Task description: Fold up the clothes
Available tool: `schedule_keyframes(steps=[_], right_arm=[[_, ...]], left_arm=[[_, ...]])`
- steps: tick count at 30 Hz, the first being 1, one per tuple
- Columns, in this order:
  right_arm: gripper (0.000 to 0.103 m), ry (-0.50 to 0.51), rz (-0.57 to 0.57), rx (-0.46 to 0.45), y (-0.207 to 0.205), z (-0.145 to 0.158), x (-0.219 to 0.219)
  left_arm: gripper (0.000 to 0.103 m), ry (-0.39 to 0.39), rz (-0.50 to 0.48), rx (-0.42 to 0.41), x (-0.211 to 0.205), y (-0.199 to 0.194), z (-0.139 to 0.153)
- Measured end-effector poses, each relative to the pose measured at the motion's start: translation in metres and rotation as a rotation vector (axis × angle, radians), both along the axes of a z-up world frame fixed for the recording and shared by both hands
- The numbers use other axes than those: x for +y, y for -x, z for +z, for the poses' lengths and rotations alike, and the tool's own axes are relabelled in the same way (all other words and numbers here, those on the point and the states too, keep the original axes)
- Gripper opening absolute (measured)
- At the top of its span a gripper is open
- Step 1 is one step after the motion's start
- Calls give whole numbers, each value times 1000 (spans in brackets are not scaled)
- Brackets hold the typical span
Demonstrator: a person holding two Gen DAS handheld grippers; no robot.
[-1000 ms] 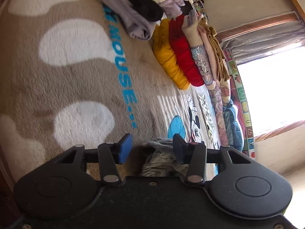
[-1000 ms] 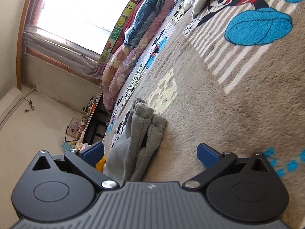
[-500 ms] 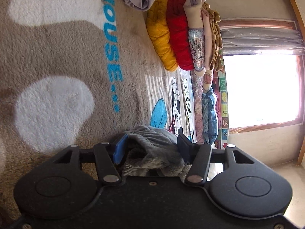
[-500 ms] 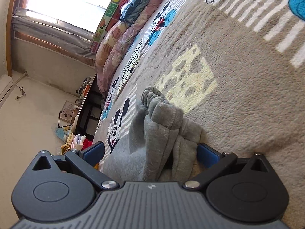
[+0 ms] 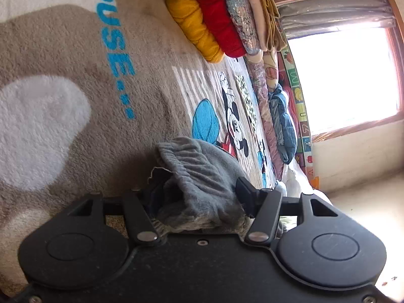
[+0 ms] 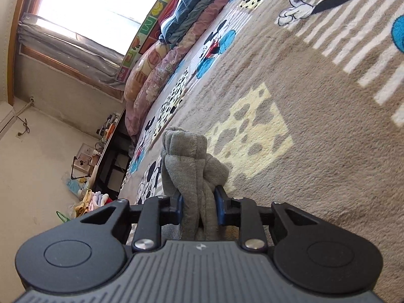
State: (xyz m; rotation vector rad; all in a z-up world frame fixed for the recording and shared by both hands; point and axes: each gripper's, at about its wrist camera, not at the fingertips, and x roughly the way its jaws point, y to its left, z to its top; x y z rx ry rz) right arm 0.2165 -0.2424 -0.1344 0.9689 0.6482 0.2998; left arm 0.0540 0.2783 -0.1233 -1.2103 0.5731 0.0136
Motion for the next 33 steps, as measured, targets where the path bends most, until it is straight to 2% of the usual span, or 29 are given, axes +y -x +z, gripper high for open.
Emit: schedule_keyframes(steps=[6, 11, 14, 21, 25, 29, 31, 33], right_arm=[[24, 21, -38, -55, 19, 15, -22], [23, 21, -110, -67, 44, 15, -56], [23, 22, -155, -63, 62, 10, -80], [23, -14, -253, -30, 111, -16, -125], [23, -40, -302, -18, 136, -29, -138], [23, -73, -344, -1, 156, -42, -148], [27, -70, -339, -13, 163, -47, -151], [38, -137, -346, -29, 167, -55, -160]], left_arm=[[58, -99, -98, -16, -24, -11, 8], [58, -231, -201, -20, -51, -21, 15], [58, -264, -238, -22, -60, -25, 15], [58, -246, -247, -24, -67, -21, 15], [58, -250, -232, -15, -67, -16, 17], [60, -221, -224, -12, -61, -12, 16], [61, -204, -235, -11, -61, -12, 15], [63, -186, -251, -2, -64, -14, 13]])
